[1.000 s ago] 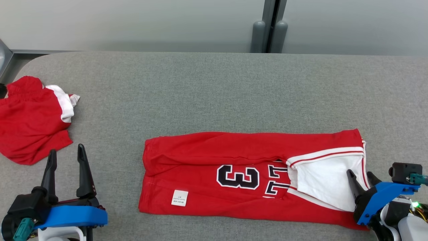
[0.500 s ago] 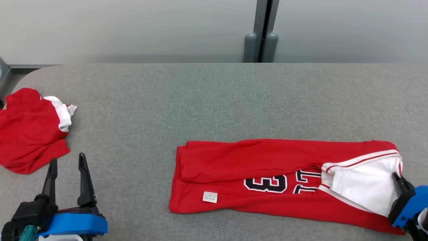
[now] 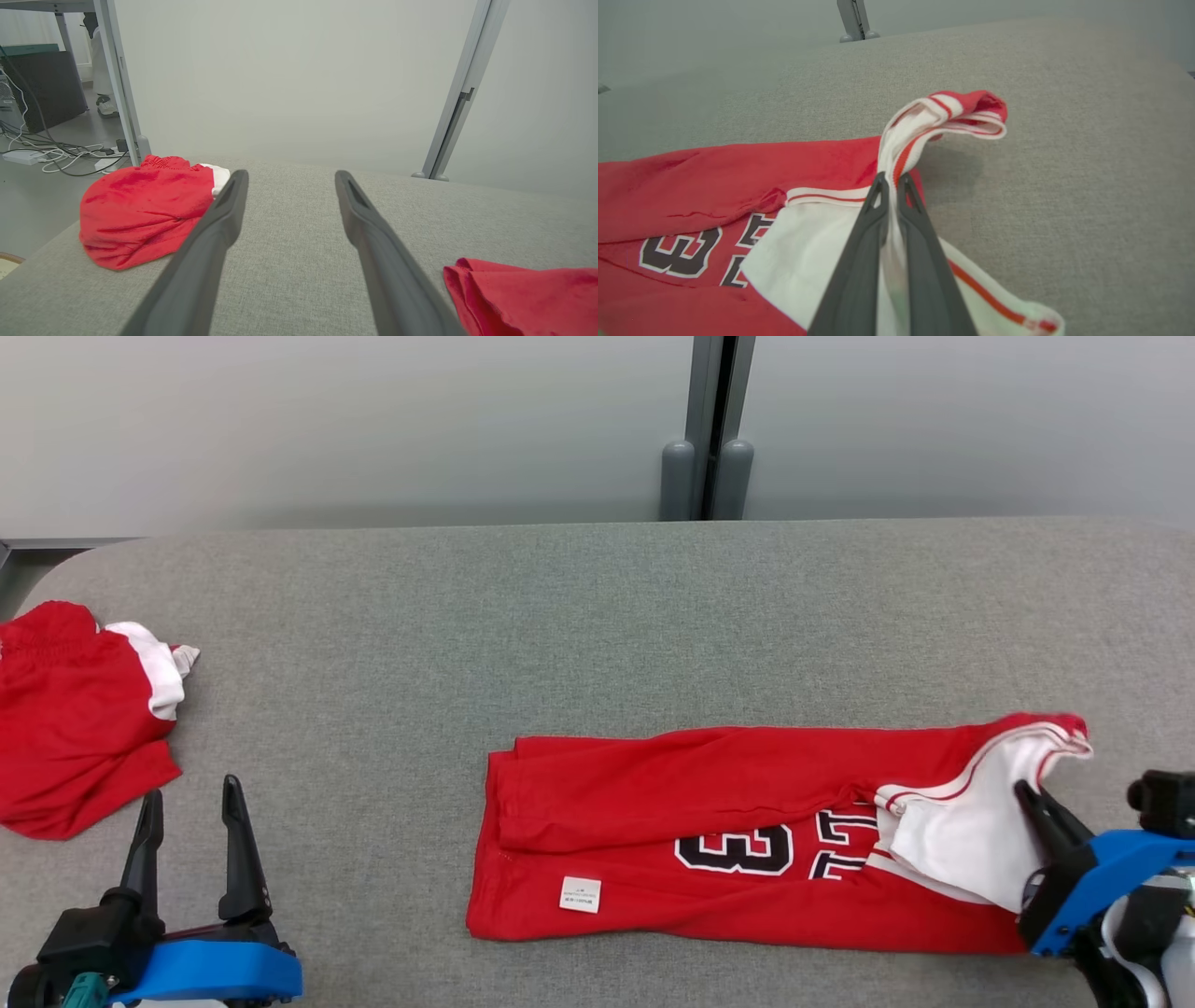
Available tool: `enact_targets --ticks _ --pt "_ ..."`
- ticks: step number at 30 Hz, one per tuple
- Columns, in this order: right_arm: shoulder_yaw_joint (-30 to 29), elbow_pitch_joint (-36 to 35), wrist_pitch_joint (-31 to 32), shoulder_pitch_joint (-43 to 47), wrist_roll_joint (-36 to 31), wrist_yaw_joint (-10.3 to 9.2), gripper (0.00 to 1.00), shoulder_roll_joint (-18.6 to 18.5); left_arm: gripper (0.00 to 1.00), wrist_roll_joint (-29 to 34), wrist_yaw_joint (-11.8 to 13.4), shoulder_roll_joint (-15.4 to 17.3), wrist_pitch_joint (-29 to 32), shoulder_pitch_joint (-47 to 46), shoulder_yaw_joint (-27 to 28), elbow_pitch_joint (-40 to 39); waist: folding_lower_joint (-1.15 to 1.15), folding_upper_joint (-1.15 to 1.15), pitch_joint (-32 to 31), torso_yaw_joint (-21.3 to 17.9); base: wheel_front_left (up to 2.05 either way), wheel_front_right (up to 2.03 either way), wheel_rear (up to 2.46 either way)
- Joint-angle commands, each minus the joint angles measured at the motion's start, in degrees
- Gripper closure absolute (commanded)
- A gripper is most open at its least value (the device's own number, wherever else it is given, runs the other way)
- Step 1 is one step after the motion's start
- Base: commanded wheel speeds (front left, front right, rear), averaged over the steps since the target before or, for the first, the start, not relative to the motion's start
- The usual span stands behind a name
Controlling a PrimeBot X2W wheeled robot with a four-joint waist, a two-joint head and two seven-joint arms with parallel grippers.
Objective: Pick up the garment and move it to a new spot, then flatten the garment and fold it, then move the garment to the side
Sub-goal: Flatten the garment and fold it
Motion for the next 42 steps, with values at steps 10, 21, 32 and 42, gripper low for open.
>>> enact_targets --ticks 10,21,32,42 --pt "9.09 -11.97 4.49 0.63 2.64 0.01 1.0 3.8 0.0 0.49 -0.28 -0.3 -0.23 -0.84 -0.3 0.31 0.0 0.0 0.57 0.3 0.0 0.0 0.0" --pt "20.66 -13.83 3.65 -4.8 3.36 0.01 1.0 8.62 0.0 0.33 -0.32 -0.37 -0.24 -2.49 -1.29 0.63 0.0 0.0 1.88 1.91 0.0 0.0 0.0" --pt "29.37 -5.46 -0.94 -11.84 6.37 0.01 1.0 11.71 0.0 -0.99 -0.32 -0.2 -0.23 -4.46 -3.38 2.24 0.0 0.0 3.24 4.47 0.0 0.0 0.0" --pt "37.3 3.5 -6.83 -15.99 13.35 0.01 0.66 11.73 0.0 -1.57 -0.32 -0.05 -0.23 -5.54 -4.14 3.21 0.0 0.0 3.5 6.23 0.0 0.0 0.0"
